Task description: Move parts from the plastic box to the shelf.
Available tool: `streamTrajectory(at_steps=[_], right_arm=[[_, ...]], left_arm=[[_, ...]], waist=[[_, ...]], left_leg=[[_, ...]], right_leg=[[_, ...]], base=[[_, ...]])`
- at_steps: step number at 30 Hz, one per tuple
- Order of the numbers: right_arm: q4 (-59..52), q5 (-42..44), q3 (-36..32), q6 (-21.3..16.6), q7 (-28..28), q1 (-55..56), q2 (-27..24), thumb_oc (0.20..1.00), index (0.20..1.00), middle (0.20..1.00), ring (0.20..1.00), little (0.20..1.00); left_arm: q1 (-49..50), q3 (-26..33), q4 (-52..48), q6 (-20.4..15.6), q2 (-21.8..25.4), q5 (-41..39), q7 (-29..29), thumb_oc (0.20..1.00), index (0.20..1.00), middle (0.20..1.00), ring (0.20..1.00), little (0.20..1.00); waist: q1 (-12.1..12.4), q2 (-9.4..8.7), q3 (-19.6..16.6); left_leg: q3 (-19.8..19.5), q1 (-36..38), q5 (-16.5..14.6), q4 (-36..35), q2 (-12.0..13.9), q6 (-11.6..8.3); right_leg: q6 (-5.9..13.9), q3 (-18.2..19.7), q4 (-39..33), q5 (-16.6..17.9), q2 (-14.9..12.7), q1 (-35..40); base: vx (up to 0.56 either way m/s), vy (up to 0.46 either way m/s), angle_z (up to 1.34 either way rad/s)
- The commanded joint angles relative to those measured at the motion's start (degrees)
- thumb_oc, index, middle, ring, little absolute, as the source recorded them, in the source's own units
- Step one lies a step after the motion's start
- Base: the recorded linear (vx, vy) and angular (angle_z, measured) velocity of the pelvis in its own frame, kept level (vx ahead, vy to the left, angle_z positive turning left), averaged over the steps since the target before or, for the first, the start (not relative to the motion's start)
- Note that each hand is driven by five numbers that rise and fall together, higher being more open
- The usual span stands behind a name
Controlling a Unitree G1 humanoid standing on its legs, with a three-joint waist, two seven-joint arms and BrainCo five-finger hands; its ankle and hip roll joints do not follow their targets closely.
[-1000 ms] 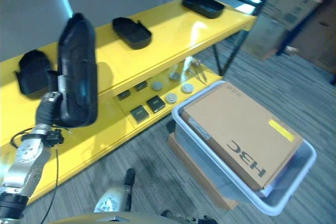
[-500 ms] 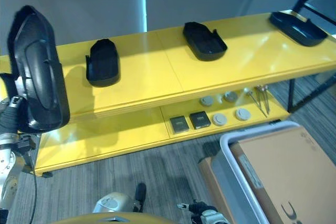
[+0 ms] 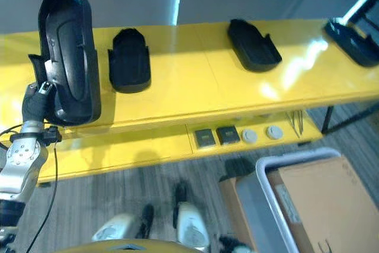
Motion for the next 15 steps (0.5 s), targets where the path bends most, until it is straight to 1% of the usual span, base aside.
streamTrajectory(at_steps=[1,4,5,6,7,8,9,10,11,12,13,14,15], right_arm=[[1.3,-0.1,1.9,-0.9,0.2,-0.3,-2.4,1.0,1.0,1.0,1.0,1.0],[0.4,0.2,2.0,0.6,-0.4,-0.7,-3.2,1.0,1.0,1.0,1.0,1.0],[-0.4,-0.3,2.2,1.4,-0.4,-0.4,-3.6,1.0,1.0,1.0,1.0,1.0],[-0.7,-1.2,2.2,1.7,-0.2,-0.3,-3.8,1.0,1.0,1.0,1.0,1.0],[-0.8,-1.7,2.1,1.7,-0.2,-0.1,-3.8,1.0,1.0,1.0,1.0,1.0],[-1.0,-1.9,2.0,1.5,-0.6,0.4,-3.9,1.0,1.0,1.0,1.0,1.0],[-0.9,-1.4,1.8,1.4,-1.0,0.6,-3.9,1.0,1.0,1.0,1.0,1.0],[-0.8,-0.8,1.5,1.4,-1.2,0.5,-4.2,1.0,1.0,1.0,1.0,1.0],[-0.7,-0.7,1.3,1.4,-0.9,0.5,-4.4,1.0,1.0,1.0,1.0,1.0],[-0.5,-1.0,1.1,1.3,-0.6,0.4,-4.6,1.0,1.0,1.0,1.0,1.0],[-0.4,-2.3,1.0,1.1,-0.3,0.5,-4.8,1.0,1.0,1.0,1.0,1.0],[-0.4,-2.5,0.9,1.1,-0.4,0.6,-5.0,1.0,1.0,1.0,1.0,1.0],[-0.3,-2.9,0.6,1.0,-0.3,0.6,-5.7,1.0,1.0,1.0,1.0,1.0]], left_arm=[[1.4,1.7,-8.8,-2.7,0.5,1.8,1.0,0.2,0.2,0.2,0.2,0.2],[1.4,0.9,-8.7,-1.6,-0.5,2.7,2.1,0.2,0.2,0.2,0.2,0.2],[1.2,0.9,-8.4,-1.0,-0.2,2.7,3.2,0.2,0.2,0.2,0.2,0.2],[1.1,1.0,-8.3,-0.6,0.0,2.5,3.6,0.2,0.2,0.2,0.2,0.2],[1.1,1.1,-8.2,-0.6,0.0,2.5,3.5,0.2,0.2,0.2,0.2,0.2],[0.9,1.2,-8.1,-0.5,0.0,2.3,2.9,0.2,0.2,0.2,0.2,0.2],[0.8,1.2,-8.1,-0.5,-0.1,2.0,2.5,0.2,0.2,0.2,0.2,0.2],[0.4,0.8,-8.1,-0.8,-0.3,1.8,2.0,0.2,0.2,0.2,0.2,0.2],[0.2,0.6,-8.0,-1.2,-0.4,1.9,1.9,0.2,0.2,0.2,0.2,0.2],[-0.1,0.4,-8.0,-1.5,-0.7,2.1,1.9,0.2,0.2,0.2,0.2,0.2],[-0.2,0.4,-8.5,-1.8,-0.9,2.1,1.9,0.2,0.2,0.2,0.2,0.2],[-0.2,0.5,-8.6,-1.9,-1.1,2.2,1.8,0.2,0.2,0.2,0.2,0.2],[-0.5,0.2,-8.9,-2.1,-1.4,2.1,1.7,0.2,0.2,0.2,0.2,0.2]], waist=[[1.6,3.09,-5.4],[1.7,2.52,-6.7],[1.6,2.17,-6.9],[1.5,2.01,-6.8],[1.4,1.85,-6.6],[1.2,1.47,-6.0],[1.1,1.39,-5.7],[0.7,1.49,-5.2],[0.3,1.73,-5.1],[0.1,2.11,-5.1],[-0.2,2.52,-5.1],[-0.4,2.7,-5.0],[-0.7,3.21,-5.0]], left_leg=[[-1.2,3.9,2.2,-10.7,3.6,-2.97],[0.9,3.6,2.5,-10.4,5.0,-3.98],[2.8,2.9,2.1,-8.9,5.8,-4.38],[3.8,2.3,1.9,-7.8,6.2,-4.59],[4.7,1.7,1.7,-6.6,6.4,-4.78],[6.7,-0.1,1.2,-3.4,6.9,-5.32],[7.8,-0.9,1.1,-2.2,7.7,-5.7],[9.7,-1.4,2.0,-2.3,10.3,-6.66],[10.3,-1.4,3.3,-3.3,12.4,-7.52],[10.1,-1.0,5.1,-5.4,14.6,-8.52],[10.2,-0.8,7.5,-8.0,17.5,-9.95],[10.3,-0.5,8.5,-9.0,18.6,-10.49],[10.5,-0.5,11.3,-11.0,21.6,-11.88]], right_leg=[[2.41,-4.4,-4.7,3.4,3.5,6.0],[1.49,-4.8,-7.5,2.4,4.3,9.4],[1.06,-5.0,-8.1,1.8,4.6,10.5],[0.89,-5.1,-8.3,1.6,4.7,10.9],[0.78,-5.2,-8.5,1.5,4.7,11.3],[0.57,-5.6,-8.8,1.5,4.4,11.9],[0.51,-6.2,-8.9,1.5,4.2,12.0],[0.36,-7.4,-8.5,1.2,3.8,11.8],[0.27,-7.8,-8.2,1.0,3.6,11.6],[0.2,-8.1,-8.0,0.6,3.4,11.6],[0.23,-8.3,-8.0,0.1,3.0,11.8],[0.22,-8.4,-8.0,-0.1,2.7,12.0],[0.28,-8.5,-7.8,-0.5,1.9,12.2]], base=[[0.21,-0.163,0.4],[0.2,-0.147,0.35],[0.18,-0.138,0.15],[0.13,-0.115,0.05],[0.05,-0.082,0.06],[0.0,-0.055,0.11],[-0.03,-0.009,0.23],[-0.05,0.059,0.39],[-0.05,0.147,0.78],[-0.01,0.26,0.85],[0.01,0.281,0.72],[0.0,0.416,0.39],[-0.01,0.274,0.2]])
